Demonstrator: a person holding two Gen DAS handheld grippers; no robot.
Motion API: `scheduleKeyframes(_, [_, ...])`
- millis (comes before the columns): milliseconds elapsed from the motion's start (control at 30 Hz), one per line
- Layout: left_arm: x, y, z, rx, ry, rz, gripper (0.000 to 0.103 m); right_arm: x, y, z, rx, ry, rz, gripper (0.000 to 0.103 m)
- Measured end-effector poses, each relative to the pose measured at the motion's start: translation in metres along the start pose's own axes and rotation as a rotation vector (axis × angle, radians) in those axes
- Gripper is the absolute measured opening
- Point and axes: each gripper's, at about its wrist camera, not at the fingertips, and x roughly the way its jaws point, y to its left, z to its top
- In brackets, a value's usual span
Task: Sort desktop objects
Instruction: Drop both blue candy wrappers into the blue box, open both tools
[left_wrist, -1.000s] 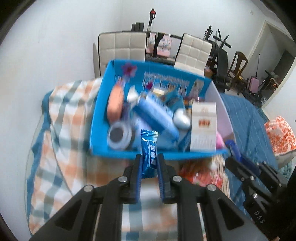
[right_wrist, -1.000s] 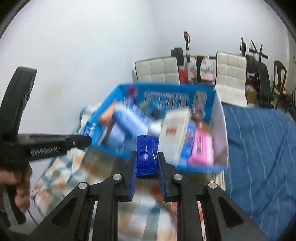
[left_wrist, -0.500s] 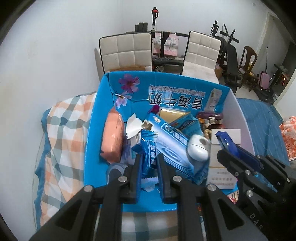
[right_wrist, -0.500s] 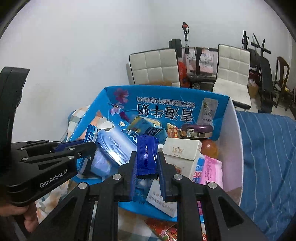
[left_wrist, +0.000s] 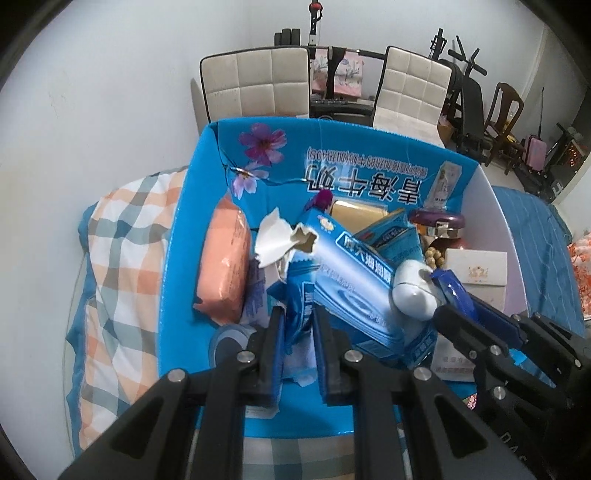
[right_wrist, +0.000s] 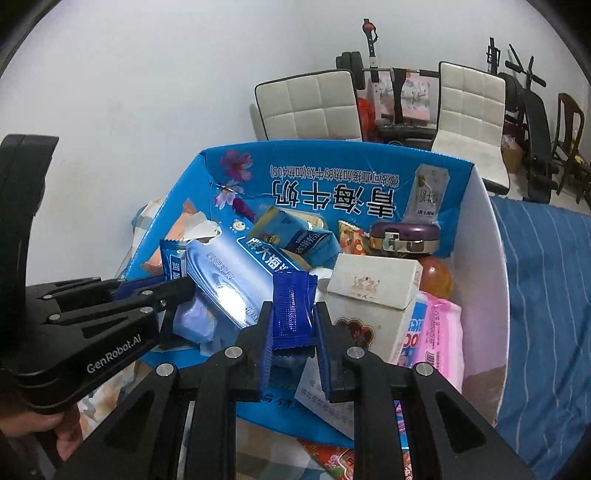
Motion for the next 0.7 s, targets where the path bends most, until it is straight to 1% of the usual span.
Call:
scheduleKeyframes(300, [0.007, 0.000, -0.005, 0.000, 0.025, 0.003, 0.015, 0.007, -0.006, -0.009, 0.010, 0.038, 0.001, 0.022])
scheduleKeyframes(367, [0.007, 0.000, -0.006, -0.004, 0.027, 0.002, 0.015, 0.007, -0.009, -0.011, 0.021, 0.038, 0.012, 0.022])
scheduleKeyframes(633, [0.009, 0.000, -0.008, -0.014, 0.031, 0.003, 0.016, 0.009, -0.005, -0.016, 0.009, 0.053, 0.017, 0.022])
scheduleKeyframes(667, [0.008, 0.000, -0.008, -0.011, 0.030, 0.002, 0.017, 0.009, -0.005, -0.017, 0.009, 0.055, 0.017, 0.022])
scheduleKeyframes(700, [0.008, 0.000, -0.009, -0.006, 0.028, 0.000, 0.020, 0.010, -0.005, -0.017, 0.010, 0.059, 0.017, 0.022])
